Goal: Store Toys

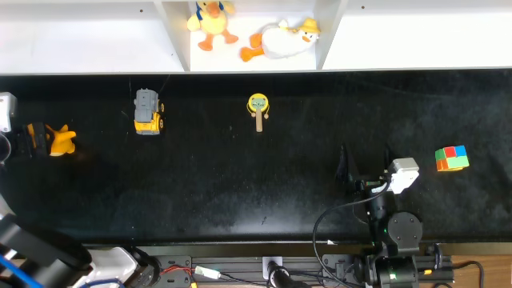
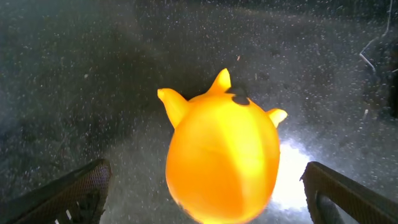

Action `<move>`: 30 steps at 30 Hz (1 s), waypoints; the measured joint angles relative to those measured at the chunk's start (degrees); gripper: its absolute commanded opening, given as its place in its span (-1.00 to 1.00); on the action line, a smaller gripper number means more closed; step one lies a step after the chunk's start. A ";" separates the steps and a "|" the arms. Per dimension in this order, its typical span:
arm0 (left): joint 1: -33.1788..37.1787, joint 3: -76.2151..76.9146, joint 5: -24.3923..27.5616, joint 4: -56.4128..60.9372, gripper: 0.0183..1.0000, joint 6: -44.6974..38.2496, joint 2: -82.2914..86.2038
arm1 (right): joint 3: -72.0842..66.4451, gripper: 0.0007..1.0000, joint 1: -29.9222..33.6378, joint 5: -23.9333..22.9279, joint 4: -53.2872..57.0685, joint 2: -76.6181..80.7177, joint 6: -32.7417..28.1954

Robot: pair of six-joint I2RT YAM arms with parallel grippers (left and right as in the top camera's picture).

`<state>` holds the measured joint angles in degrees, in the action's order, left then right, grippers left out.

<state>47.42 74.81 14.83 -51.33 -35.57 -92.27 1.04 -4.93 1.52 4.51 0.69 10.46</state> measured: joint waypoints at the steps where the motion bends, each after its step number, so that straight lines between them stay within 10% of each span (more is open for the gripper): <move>1: 0.00 0.00 0.07 0.22 1.00 -0.24 -0.59 | 0.00 0.99 0.00 0.00 0.00 0.00 0.02; 30: -4.11 0.02 -0.31 3.13 0.38 1.25 -6.34 | 0.00 0.99 0.00 0.00 0.00 0.00 0.00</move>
<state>43.31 74.83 14.52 -48.21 -34.33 -98.61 1.04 -4.93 1.52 4.51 0.69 10.46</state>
